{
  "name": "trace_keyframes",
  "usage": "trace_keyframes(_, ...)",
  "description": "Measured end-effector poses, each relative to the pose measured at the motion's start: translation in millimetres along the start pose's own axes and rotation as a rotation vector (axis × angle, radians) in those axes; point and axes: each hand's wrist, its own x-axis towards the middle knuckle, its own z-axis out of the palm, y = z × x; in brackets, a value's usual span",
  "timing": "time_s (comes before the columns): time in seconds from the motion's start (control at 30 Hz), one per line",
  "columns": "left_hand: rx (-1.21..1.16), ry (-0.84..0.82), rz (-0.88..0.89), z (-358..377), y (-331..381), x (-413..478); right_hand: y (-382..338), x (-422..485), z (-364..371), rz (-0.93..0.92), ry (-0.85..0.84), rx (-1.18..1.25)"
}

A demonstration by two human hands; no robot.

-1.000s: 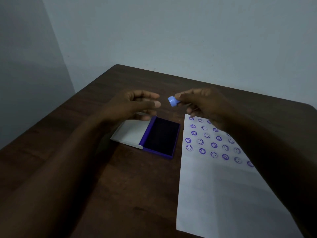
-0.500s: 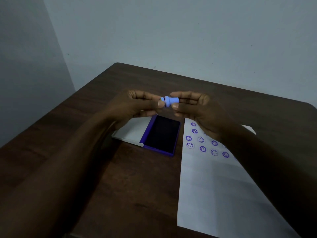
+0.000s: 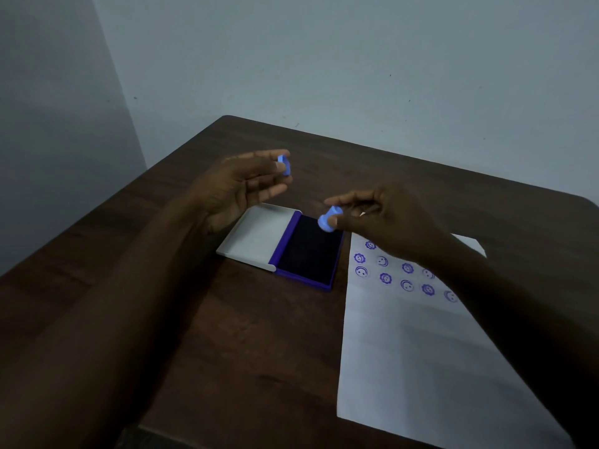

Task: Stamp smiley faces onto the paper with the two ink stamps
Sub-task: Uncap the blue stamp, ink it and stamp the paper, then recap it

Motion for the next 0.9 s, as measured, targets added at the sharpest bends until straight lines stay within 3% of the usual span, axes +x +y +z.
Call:
trace_keyframes(0.37, -0.023, 0.022, 0.010, -1, -1, 2, -11, -7, 18, -0.172, -0.075, -0.241)
trace_keyframes(0.67, -0.020, -0.003, 0.013, 2, -4, -1, -5, -17, 40, -0.277, 0.080, -0.273)
trace_keyframes(0.9, -0.002, 0.000, 0.014, 4, -4, -1, -4, -20, 43, -0.247, 0.062, -0.279)
